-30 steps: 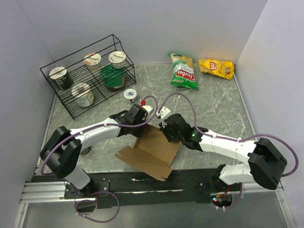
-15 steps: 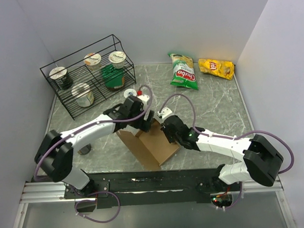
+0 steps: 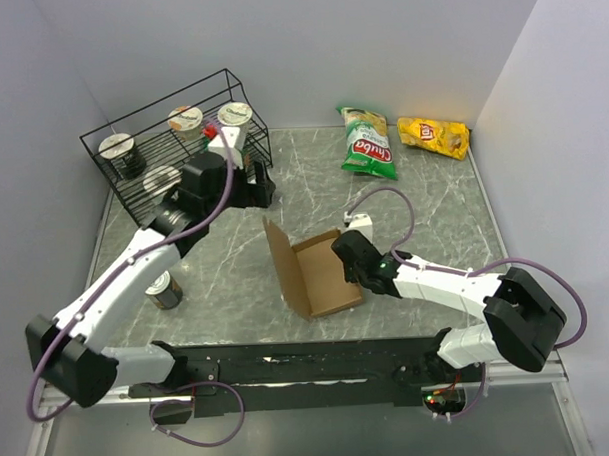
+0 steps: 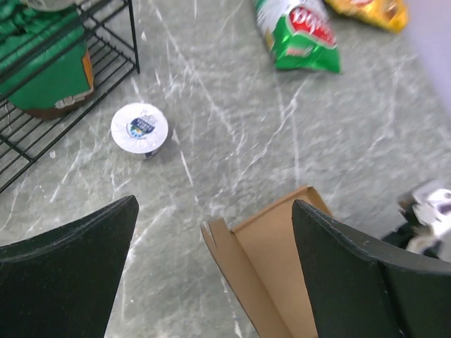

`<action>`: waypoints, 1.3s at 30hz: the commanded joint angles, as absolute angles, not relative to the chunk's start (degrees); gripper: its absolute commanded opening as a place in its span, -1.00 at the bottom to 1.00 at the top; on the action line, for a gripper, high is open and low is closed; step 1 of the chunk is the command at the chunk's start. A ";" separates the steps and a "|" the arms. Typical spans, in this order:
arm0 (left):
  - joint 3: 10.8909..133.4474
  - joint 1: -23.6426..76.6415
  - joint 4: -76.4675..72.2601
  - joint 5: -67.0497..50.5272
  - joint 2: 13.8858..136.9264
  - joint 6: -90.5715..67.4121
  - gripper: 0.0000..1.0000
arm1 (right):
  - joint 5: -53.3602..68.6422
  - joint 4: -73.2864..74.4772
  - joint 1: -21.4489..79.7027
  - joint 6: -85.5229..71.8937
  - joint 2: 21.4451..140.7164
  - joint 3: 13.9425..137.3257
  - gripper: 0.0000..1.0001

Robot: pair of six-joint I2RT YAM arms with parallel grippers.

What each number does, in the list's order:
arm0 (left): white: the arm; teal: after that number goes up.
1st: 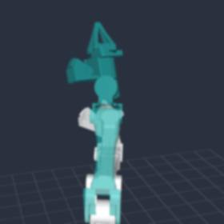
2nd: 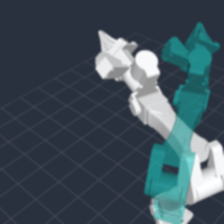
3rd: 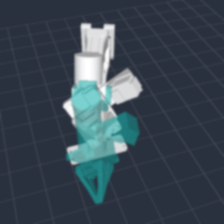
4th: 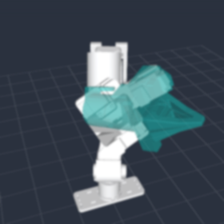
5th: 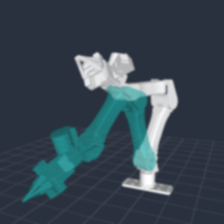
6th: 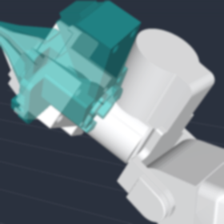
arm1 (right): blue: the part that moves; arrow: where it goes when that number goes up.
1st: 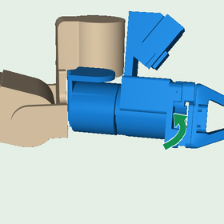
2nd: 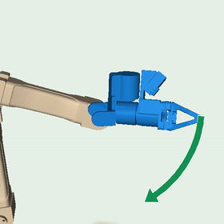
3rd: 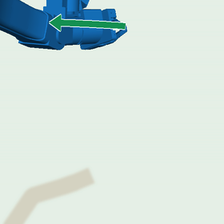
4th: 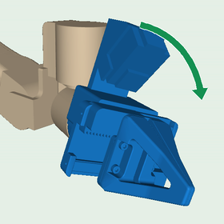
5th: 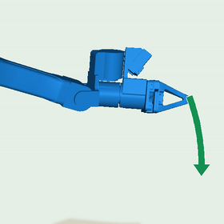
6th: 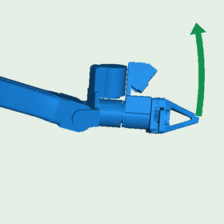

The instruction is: Fold the paper box

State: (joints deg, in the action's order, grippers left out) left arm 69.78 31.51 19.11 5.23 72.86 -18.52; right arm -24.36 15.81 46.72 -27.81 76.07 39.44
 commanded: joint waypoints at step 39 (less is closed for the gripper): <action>60.98 29.97 0.53 -14.59 102.10 -24.96 0.85 | -8.18 16.26 33.74 -39.01 76.55 34.28 0.69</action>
